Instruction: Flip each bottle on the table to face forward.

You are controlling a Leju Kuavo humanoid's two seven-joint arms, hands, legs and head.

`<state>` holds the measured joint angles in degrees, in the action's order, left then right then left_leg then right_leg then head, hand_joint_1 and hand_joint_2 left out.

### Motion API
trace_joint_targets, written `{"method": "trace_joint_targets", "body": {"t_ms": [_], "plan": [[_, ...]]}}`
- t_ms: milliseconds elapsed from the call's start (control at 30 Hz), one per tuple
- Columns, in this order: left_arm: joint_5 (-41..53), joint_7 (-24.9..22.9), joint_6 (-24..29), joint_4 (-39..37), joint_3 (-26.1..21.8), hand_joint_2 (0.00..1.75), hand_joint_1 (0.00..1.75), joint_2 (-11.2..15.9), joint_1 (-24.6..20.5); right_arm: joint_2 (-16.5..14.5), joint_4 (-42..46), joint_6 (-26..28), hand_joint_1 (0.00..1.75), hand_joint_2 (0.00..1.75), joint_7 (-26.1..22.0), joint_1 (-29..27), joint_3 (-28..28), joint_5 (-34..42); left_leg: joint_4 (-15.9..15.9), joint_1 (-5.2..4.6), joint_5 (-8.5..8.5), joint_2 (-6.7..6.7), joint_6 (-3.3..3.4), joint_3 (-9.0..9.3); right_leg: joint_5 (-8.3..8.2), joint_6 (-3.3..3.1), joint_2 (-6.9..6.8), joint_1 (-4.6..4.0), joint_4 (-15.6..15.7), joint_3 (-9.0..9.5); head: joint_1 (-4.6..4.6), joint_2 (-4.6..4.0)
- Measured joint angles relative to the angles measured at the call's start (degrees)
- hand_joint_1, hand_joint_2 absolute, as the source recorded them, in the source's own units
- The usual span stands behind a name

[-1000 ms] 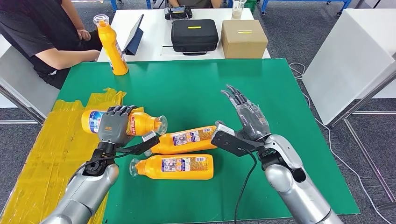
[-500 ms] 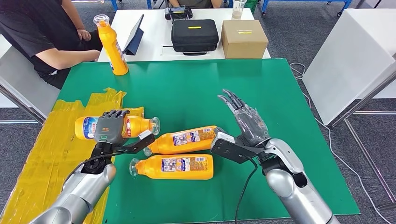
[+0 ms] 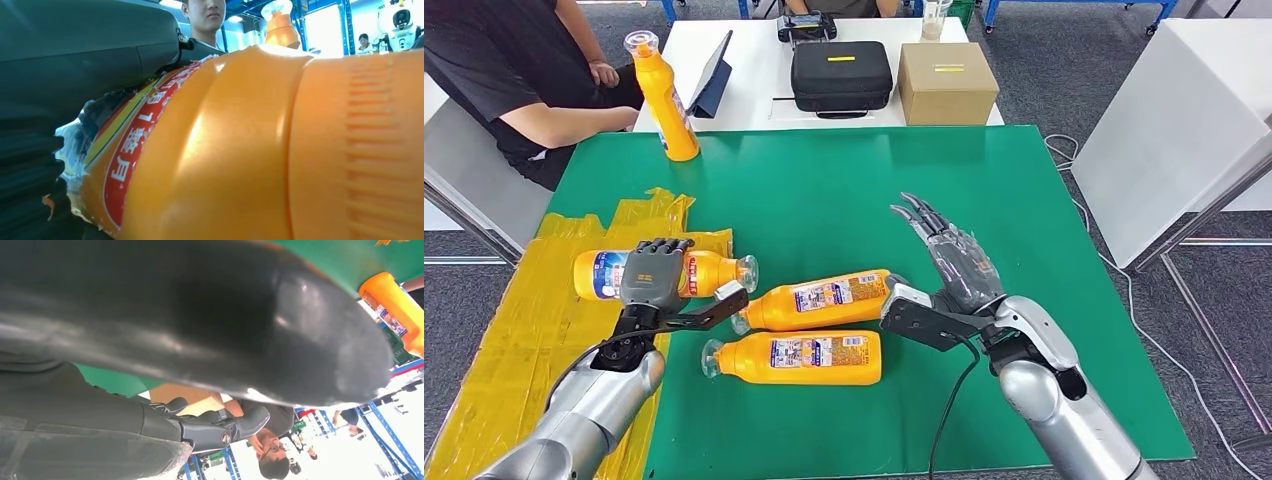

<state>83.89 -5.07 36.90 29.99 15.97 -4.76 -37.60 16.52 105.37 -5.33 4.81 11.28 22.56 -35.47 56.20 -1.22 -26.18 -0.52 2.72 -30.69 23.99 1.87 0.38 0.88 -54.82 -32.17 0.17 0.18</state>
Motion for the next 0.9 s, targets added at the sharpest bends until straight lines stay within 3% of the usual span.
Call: {"method": "trace_joint_targets", "body": {"t_ms": [67, 100, 133, 267, 900], "plan": [[0.22, 0.01, -0.15, 0.0, -0.18, 1.75, 0.3, 0.02, -0.01, 0.05, 0.02, 0.03, 0.0, 0.0, 0.0, -0.02, 0.0, 0.0, 0.0, 0.0, 0.0, 0.0, 0.0, 0.01, 0.0, 0.0, 0.0, 0.0, 0.0, 0.0, 0.0, 0.0], [0.47, 0.01, -0.27, 0.0, -0.25, 1.75, 0.02, 0.02, -0.03, 0.11, 0.08, 0.04, 0.0, 0.0, 0.01, -0.02, 0.0, 0.01, 0.0, 0.0, 0.0, 0.0, 0.0, 0.01, 0.0, 0.0, 0.0, 0.0, 0.0, 0.0, 0.0, -0.01], [0.85, 0.02, -0.45, -0.01, -0.28, 1.75, 0.0, 0.03, -0.06, 0.19, 0.17, 0.05, 0.0, 0.0, 0.01, -0.03, 0.0, 0.02, 0.0, 0.0, 0.0, 0.0, 0.0, 0.01, 0.0, 0.0, 0.0, 0.0, 0.0, 0.0, 0.0, -0.01], [3.63, -0.55, -1.91, -0.25, -0.31, 0.0, 0.0, 0.04, -0.43, 0.42, 0.48, 0.06, 0.0, 0.0, 0.08, 0.0, 0.01, 0.1, 0.0, 0.01, 0.0, 0.0, 0.0, 0.0, 0.0, 0.0, 0.0, 0.0, 0.0, 0.01, 0.0, -0.01], [5.75, -2.67, -3.87, -0.98, -2.36, 0.0, 0.0, 1.41, -0.75, 2.09, -0.53, 0.02, 0.0, 0.0, -1.58, 2.12, 0.9, 2.11, 0.0, 0.01, 0.0, -0.01, 0.0, -0.01, 0.0, 0.0, -0.01, 0.0, 0.0, 0.0, 0.01, -0.01]]}}
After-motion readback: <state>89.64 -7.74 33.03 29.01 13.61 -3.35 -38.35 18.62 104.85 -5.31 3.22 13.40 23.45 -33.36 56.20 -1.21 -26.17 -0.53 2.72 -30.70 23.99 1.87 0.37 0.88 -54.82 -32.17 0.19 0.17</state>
